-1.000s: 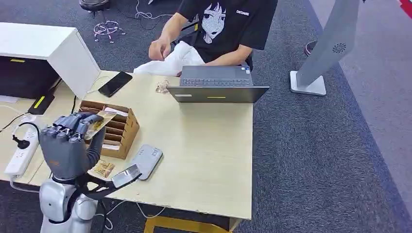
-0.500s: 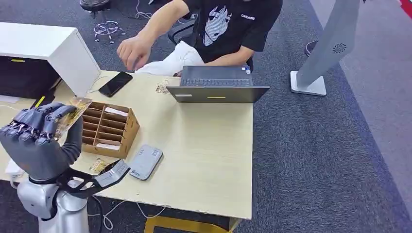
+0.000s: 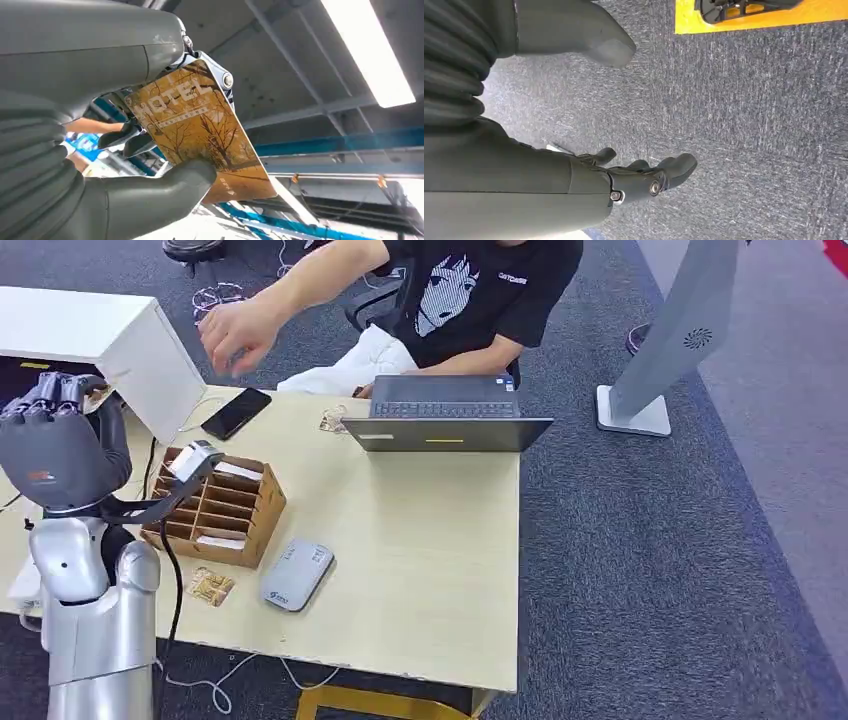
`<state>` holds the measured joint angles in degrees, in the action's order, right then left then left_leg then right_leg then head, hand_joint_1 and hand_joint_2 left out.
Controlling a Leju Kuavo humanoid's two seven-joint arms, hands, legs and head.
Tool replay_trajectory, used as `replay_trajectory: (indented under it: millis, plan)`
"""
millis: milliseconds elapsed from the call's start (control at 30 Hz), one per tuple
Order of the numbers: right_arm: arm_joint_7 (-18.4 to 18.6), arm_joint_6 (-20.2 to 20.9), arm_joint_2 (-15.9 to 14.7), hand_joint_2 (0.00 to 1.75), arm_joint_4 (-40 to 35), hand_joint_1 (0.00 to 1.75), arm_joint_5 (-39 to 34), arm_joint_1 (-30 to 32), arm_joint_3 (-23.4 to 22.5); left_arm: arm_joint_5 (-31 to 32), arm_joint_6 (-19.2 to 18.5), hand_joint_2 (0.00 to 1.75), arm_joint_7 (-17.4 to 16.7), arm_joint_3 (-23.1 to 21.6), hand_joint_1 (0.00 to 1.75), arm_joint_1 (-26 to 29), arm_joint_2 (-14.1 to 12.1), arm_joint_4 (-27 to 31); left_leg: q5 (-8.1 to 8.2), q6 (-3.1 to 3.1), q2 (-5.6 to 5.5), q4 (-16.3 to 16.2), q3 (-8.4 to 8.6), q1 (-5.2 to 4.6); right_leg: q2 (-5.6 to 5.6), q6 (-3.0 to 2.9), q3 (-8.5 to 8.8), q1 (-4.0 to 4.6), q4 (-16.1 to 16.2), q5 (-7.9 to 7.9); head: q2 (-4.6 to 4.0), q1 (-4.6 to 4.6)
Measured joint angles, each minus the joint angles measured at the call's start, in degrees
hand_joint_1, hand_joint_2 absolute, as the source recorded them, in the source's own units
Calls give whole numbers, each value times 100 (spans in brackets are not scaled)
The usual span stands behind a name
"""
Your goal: Pass the card to the sensor for recognition and then transmit it.
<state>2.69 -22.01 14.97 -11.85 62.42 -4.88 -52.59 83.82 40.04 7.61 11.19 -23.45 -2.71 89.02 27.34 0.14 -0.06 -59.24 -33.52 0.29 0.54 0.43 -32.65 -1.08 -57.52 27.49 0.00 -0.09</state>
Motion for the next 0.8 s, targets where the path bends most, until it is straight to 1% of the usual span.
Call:
replay_trajectory:
  millis: [67, 100, 167, 233, 267, 367, 500, 700, 800]
  plan:
    - [0, 0, 0, 175, 0, 0, 0, -2, 0, 9, 2, 175, -11, 0, 175, -47, -90, -146, 2, 3, 0, 0, -2, -3, 0, 1, 0, -3, 2, 1, 0, -2]
    - [0, 0, 0, 175, 0, 0, 0, -2, 0, 30, 2, 175, -78, 0, 175, -69, -122, -209, 2, 3, 0, 0, -2, -4, 0, 1, 0, -3, 3, 1, 0, 2]
    - [9, 0, 0, 175, 0, 0, 15, -3, 2, 92, 2, 175, -408, -9, 175, -153, -216, -381, 3, 4, 0, -1, -2, -6, 0, 2, -2, -4, 4, 1, 0, 0]
    - [33, 2, 0, 175, 0, 0, 15, -11, 4, 142, 2, 175, -868, -72, 175, -363, -389, -781, 2, 4, -1, -1, -2, -5, 0, 2, -2, -4, 4, 0, 0, 0]
    - [35, 4, 0, 175, 0, 0, 17, -17, 7, 157, 4, 175, -1011, -98, 175, -475, -485, -1002, 2, 3, -1, -1, -1, -5, 0, 2, -2, -4, 4, -1, 0, -2]
    - [42, 20, 0, 175, 0, 0, 50, -43, 9, 153, 2, 175, -1250, -179, 175, -861, -730, -1644, -3, 3, -1, -1, -1, -4, 0, 2, -2, -2, 3, -4, 0, 0]
    - [41, 44, -7, 175, 0, 0, 20, -69, 9, 33, 2, 175, -1340, -201, 175, -1163, -940, -2308, -3, 2, 9, -1, 2, -4, 11, 1, -3, -2, 1, -6, 0, 0]
    - [-112, 28, -37, 175, -2, 0, 107, -23, 18, -74, 4, 175, -1473, -201, 175, -1189, -1196, -2762, 2, 2, 7, -1, -3, -4, 10, 1, -3, -3, 2, 1, 0, 0]
    - [-153, 37, -68, 175, -2, 0, 118, 10, 22, -353, 4, 175, -1465, -201, 175, -1245, -1327, -3093, 2, 3, 7, -1, -4, -4, 10, 1, -6, -3, 2, 1, 0, 0]
